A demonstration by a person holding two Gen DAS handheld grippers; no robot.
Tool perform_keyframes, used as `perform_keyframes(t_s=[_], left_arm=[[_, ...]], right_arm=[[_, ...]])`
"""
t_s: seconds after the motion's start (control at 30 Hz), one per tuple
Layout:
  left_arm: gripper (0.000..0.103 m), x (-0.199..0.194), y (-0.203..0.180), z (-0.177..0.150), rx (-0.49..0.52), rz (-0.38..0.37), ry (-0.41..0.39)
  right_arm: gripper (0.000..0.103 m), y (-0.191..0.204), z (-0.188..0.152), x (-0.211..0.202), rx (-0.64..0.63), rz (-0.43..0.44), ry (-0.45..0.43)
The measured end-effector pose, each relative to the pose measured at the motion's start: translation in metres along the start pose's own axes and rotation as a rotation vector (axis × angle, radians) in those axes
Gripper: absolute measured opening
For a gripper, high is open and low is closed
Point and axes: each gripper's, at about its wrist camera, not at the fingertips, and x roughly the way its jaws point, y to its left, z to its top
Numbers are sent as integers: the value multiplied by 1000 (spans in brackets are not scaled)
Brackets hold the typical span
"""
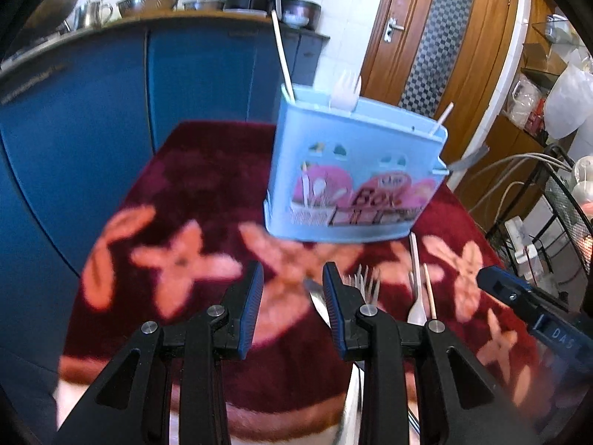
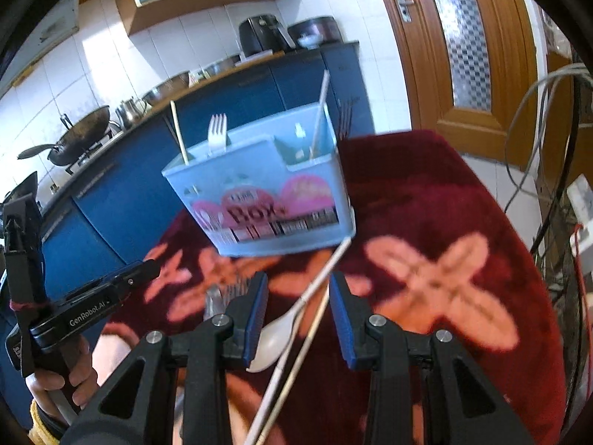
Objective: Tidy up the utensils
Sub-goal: 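Move both tools back down toward the remaining utensils on the blanket, then grasp a steel fork with the left tool while the right tool grasps a wooden chopstick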
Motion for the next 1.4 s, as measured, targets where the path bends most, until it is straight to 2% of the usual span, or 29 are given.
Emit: perform_keyframes(t_s=[0.67,0.97,1.0,1.03,1.23,1.33,1.37,1.4], left_arm=[[34,48,-9,-24,-49,-122,203],[33,56,-17,-28,-48,-130,201],[32,56,-18,-28,-45,-133,197],[27,56,-19,-28,-44,-135,195],[18,53,-12,-26,-82,-170,175],[9,46,-7,-25,-82,-151,155],[1,46,-4,-26,-82,-149,155],[1,46,-2,-26,-84,-155,161]], right_arm=[[37,-20,-25,19,54,-2,92],[37,-24,-30,24,66,0,109],[37,-25,-30,25,68,0,111],[37,-25,-30,26,69,0,113],[37,-24,-32,27,64,2,121],[37,-22,-31,26,57,6,125],[37,-21,-31,27,57,8,127],[37,-21,-31,27,58,13,130]])
